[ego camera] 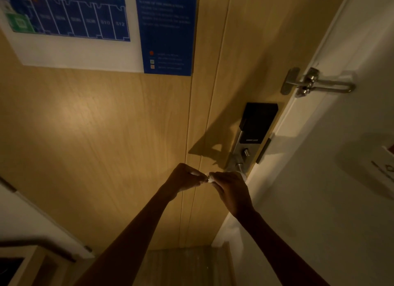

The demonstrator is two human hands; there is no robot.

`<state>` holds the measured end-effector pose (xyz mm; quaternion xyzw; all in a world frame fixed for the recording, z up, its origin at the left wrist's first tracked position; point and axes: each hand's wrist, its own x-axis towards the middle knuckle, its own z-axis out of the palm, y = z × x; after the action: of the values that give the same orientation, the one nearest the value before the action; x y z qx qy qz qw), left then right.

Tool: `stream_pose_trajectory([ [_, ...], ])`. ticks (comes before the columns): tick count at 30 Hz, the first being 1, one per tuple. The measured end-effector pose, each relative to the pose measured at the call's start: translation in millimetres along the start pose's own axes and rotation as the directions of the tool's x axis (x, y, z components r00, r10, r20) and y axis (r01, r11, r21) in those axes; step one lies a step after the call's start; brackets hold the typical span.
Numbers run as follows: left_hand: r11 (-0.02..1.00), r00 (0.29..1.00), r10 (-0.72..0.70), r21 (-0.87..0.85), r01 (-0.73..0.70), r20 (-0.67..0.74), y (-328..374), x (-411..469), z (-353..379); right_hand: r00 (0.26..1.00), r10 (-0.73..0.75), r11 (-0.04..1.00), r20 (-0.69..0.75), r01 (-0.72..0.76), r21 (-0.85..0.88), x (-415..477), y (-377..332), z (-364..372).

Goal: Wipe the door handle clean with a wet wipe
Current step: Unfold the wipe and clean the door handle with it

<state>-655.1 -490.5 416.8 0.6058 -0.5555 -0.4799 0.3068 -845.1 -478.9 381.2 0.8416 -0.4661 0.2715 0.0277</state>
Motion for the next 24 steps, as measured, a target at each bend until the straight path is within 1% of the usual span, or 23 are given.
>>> stream_pose_trajectory([
  [4,0.999,1.000,0.002,0.035,-0.002,0.003,6,2,-1,0.999,-0.025,1.000,-0.037,0.025,-0.007,-1,-5,2],
  [8,0.997,0.999,0.030,0.076,-0.031,0.011,7,4,-2,0.998,0.010,0.999,-0.058,-0.012,-0.039,-6,10,-2],
  [12,1.000,1.000,0.009,0.026,-0.010,0.023,7,3,-3,1.000,-0.018,0.999,-0.001,0.018,-0.045,1,-5,6],
  [15,1.000,1.000,0.009,0.010,-0.009,0.029,10,0,-4,0.999,-0.044,0.998,0.025,0.045,-0.048,0,6,1],
  [19,1.000,0.999,-0.007,0.002,0.007,0.033,11,-1,-1,0.998,-0.045,0.988,-0.052,0.037,-0.148,-8,29,-11],
  [21,0.999,0.999,-0.037,-0.021,0.037,0.010,10,-1,0,0.998,-0.020,0.991,-0.062,0.012,-0.133,-5,17,-6],
  [24,0.996,0.997,-0.073,-0.057,0.073,-0.006,8,0,3,1.000,-0.030,0.997,0.007,0.030,-0.066,3,-4,5],
])
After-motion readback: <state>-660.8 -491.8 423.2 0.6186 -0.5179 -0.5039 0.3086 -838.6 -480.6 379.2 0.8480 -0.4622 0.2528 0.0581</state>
